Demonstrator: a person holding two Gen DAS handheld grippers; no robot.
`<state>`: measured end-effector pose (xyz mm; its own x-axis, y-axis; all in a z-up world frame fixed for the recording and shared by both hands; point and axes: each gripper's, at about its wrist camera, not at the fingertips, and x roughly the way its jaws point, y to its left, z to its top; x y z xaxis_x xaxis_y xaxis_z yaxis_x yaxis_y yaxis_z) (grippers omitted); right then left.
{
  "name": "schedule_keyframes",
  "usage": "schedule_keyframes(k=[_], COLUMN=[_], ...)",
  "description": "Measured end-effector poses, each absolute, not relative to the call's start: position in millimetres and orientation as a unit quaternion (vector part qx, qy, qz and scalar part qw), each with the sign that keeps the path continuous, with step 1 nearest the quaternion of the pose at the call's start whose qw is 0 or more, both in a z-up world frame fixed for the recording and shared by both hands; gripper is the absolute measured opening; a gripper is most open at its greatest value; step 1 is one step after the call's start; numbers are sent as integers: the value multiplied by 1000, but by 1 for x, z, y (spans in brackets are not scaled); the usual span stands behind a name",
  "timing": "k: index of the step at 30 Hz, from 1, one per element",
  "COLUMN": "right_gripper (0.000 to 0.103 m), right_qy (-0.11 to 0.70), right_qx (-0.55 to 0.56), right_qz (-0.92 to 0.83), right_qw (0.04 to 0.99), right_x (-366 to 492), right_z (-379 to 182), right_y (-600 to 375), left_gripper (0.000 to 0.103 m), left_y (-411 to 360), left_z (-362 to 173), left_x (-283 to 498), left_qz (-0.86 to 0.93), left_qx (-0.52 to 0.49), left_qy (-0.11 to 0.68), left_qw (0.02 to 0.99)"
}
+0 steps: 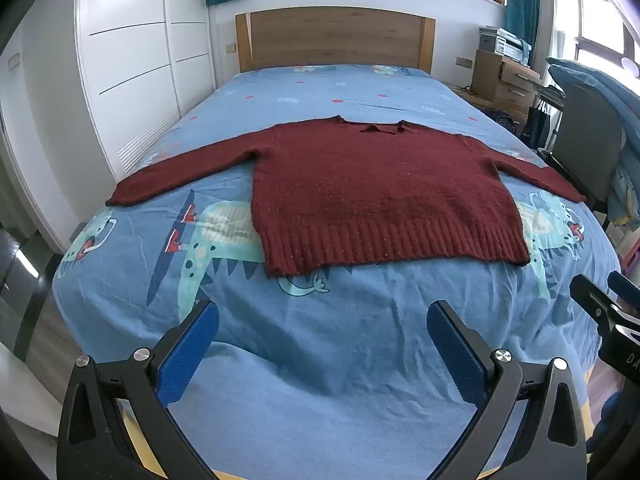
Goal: Fold small clothes
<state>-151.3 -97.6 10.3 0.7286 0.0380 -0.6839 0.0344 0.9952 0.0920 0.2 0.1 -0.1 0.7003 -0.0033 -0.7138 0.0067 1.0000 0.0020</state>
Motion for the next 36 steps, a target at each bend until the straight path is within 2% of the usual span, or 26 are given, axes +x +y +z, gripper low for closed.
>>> schedule_keyframes(k=[36], right_gripper=[103], right_qy=[371], right_qx=[39], right_qz=[-19], right_qw=[928], right_x=[-152], right_z=[17], right_y=[-100], left_gripper=[102], left_y=[-1], left_z=[-4], left_x=[-1], left_qz=[-2], left_qx=[-2], left_qy=[388], left_qw=[922])
